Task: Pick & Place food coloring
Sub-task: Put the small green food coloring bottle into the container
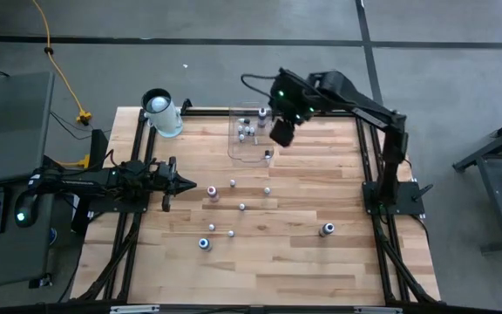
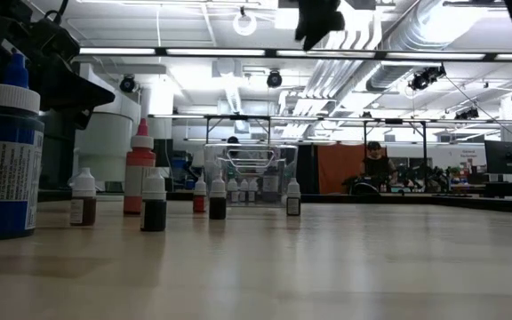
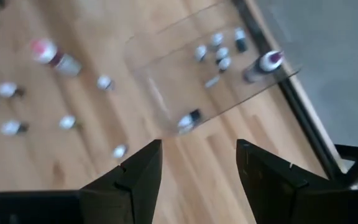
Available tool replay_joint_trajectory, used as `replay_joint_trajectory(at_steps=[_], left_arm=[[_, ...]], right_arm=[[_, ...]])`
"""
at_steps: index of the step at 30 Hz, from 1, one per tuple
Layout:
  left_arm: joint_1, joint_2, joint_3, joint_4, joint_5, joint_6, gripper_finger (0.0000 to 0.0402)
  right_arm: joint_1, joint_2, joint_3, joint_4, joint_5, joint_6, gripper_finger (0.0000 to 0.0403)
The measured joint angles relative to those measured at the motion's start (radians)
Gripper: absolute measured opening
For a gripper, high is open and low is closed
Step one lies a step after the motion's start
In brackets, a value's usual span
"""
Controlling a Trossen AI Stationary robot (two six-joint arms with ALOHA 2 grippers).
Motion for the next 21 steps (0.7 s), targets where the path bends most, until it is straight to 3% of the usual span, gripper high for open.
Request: replay_joint_trajectory(at_steps=[11, 17, 21], left_arm=[[0.0, 0.0, 0.0, 0.0, 0.0, 0.0, 0.0001], [0.0, 0.0, 0.0, 0.0, 0.0, 0.0, 0.0001], [0.0, 0.0, 0.0, 0.0, 0.0, 0.0, 0.0001]], right_arm=[[0.24, -0.032, -0.056, -0.072, -0.065, 0.019, 0.0195], [0.339, -0.03, -0.224, -0.054, -0.038, 0.062, 0.0195], [0.375, -0.03, -0.382, 0.07, -0.078, 0.065, 0.0195]])
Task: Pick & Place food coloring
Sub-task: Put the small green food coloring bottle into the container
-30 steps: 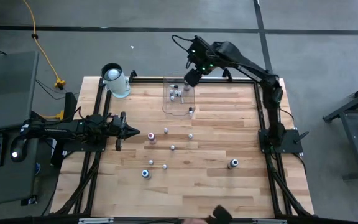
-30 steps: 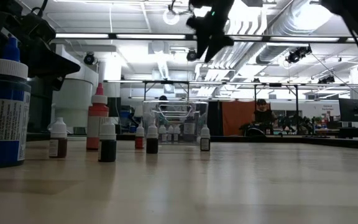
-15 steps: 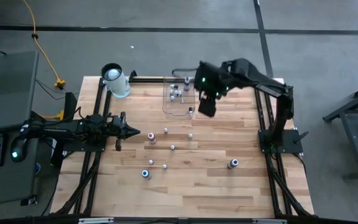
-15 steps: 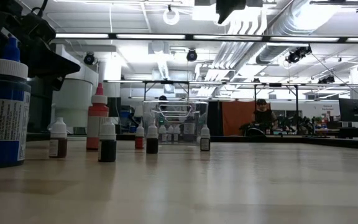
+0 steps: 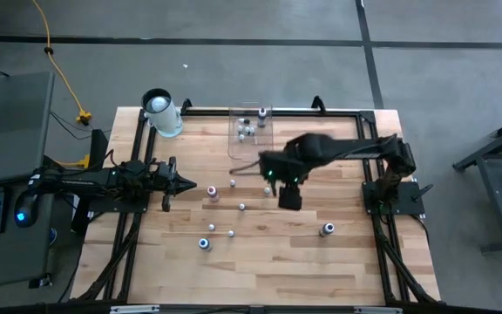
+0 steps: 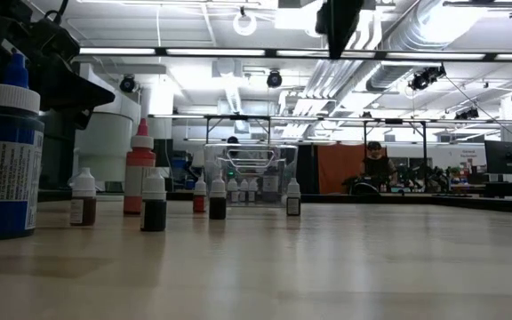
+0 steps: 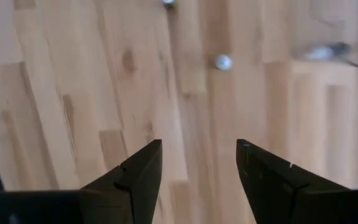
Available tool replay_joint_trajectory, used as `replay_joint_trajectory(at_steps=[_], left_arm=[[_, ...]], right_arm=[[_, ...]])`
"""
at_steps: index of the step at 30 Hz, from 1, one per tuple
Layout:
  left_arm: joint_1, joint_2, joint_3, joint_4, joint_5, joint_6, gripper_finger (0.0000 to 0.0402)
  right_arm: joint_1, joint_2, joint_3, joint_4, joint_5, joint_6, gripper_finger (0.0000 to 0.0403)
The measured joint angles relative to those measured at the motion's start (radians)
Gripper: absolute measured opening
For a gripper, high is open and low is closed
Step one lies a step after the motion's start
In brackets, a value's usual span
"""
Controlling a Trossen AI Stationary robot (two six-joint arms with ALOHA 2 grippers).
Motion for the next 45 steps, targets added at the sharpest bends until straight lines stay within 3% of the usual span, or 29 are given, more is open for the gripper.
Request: replay_joint_trajectory(at_steps=[6, 12, 20, 27, 45], left_arm=[[0.0, 0.0, 0.0, 0.0, 0.0, 0.0, 0.0001], [0.0, 0.0, 0.0, 0.0, 0.0, 0.0, 0.0001], [0.0, 0.0, 0.0, 0.0, 0.0, 0.0, 0.0001], [0.0, 0.0, 0.0, 0.0, 0.0, 0.0, 0.0001], [0.0, 0.0, 0.0, 0.0, 0.0, 0.0, 0.0001]], right_arm=[[0.004, 0.001, -0.234, 0.322, -0.051, 0.08, 0.0195], [-0.027, 0.001, -0.414, 0.532, -0.066, 0.208, 0.0195], [-0.05, 0.001, -0.541, 0.715, 0.035, 0.113, 0.0195], [-0.049, 0.001, -0.615, 0.8, 0.119, -0.004, 0.0195], [-0.066, 0.008, -0.65, 0.865, 0.147, 0.132, 0.0195]])
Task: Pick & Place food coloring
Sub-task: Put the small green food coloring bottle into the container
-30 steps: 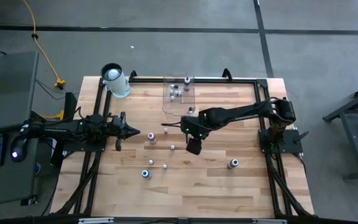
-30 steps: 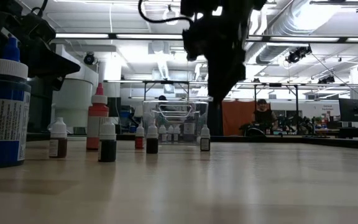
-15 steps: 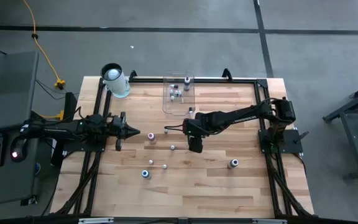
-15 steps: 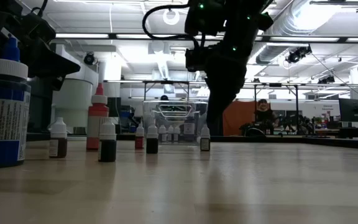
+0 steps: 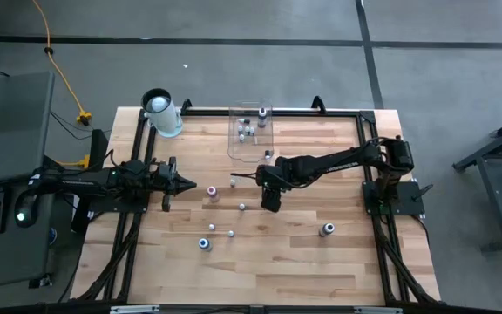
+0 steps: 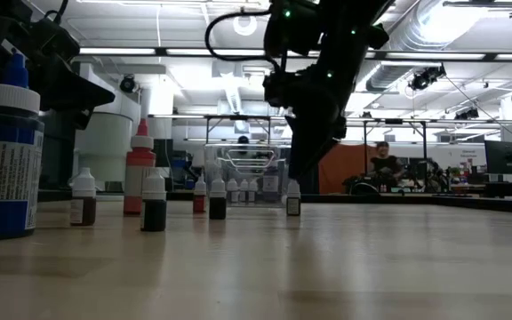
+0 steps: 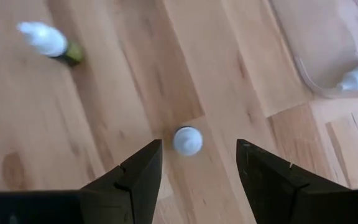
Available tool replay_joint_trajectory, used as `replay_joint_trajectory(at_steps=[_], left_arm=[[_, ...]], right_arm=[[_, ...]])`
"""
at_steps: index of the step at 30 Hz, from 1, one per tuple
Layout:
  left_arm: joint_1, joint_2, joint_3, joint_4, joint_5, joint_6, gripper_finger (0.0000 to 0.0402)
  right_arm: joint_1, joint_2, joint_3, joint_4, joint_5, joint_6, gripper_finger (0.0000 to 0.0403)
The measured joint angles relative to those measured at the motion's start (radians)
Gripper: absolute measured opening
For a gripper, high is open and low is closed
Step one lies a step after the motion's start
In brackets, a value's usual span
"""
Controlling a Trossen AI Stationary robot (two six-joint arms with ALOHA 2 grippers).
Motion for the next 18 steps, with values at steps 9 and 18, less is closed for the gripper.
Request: replay_joint_trajectory(at_steps=[9, 18], left_arm=[[0.0, 0.0, 0.0, 0.0, 0.0, 0.0, 0.0001], [0.0, 0.0, 0.0, 0.0, 0.0, 0.0, 0.0001]], right_arm=[[-0.002, 0.002, 0.0, 0.004, -0.007, 0.055, 0.0195], [-0.002, 0.002, 0.0, 0.001, -0.036, 0.116, 0.0195]])
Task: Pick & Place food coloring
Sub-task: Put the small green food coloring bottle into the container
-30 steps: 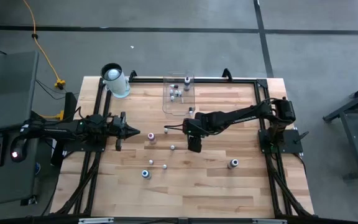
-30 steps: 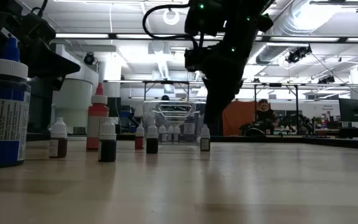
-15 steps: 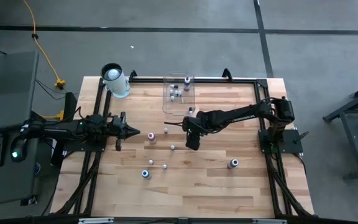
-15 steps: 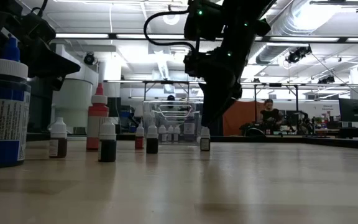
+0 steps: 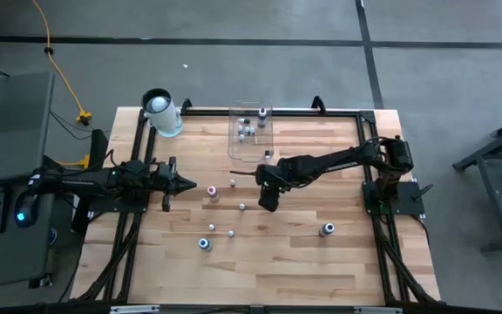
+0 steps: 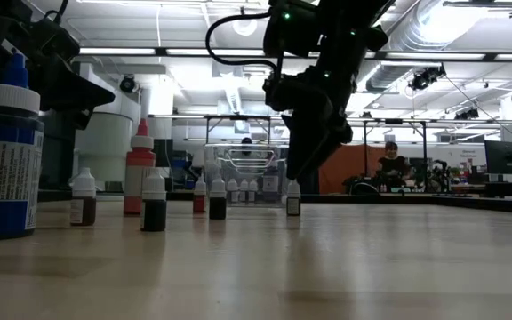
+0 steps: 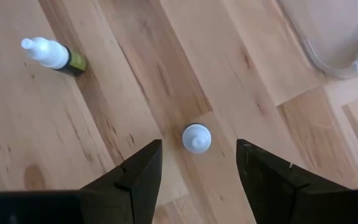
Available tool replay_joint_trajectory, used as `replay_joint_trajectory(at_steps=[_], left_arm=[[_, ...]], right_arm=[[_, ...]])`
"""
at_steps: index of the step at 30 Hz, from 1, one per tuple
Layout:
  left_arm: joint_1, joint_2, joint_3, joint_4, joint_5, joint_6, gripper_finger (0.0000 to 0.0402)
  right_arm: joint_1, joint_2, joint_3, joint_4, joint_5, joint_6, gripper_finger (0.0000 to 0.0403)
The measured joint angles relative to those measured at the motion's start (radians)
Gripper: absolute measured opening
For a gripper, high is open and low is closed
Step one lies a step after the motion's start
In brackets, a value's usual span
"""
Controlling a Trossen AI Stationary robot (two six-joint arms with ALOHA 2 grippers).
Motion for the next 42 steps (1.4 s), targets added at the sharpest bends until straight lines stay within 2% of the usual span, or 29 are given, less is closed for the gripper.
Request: replay_joint_trajectory(at_steps=[17, 23, 37, 42], left_arm=[[0.0, 0.0, 0.0, 0.0, 0.0, 0.0, 0.0001], [0.0, 0.0, 0.0, 0.0, 0.0, 0.0, 0.0001], [0.0, 0.0, 0.0, 0.0, 0.0, 0.0, 0.0001], [0.0, 0.0, 0.0, 0.0, 0.0, 0.0, 0.0001]], right_arm=[[0.0, 0.019, 0.0, 0.019, -0.014, 0.015, 0.0195], [-0.014, 0.019, 0.0, 0.017, -0.057, 0.016, 0.0193], [-0.034, 0.04, 0.0, 0.03, -0.095, 0.016, 0.0161], [-0.033, 0.041, 0.0, 0.028, -0.072, 0.016, 0.015]])
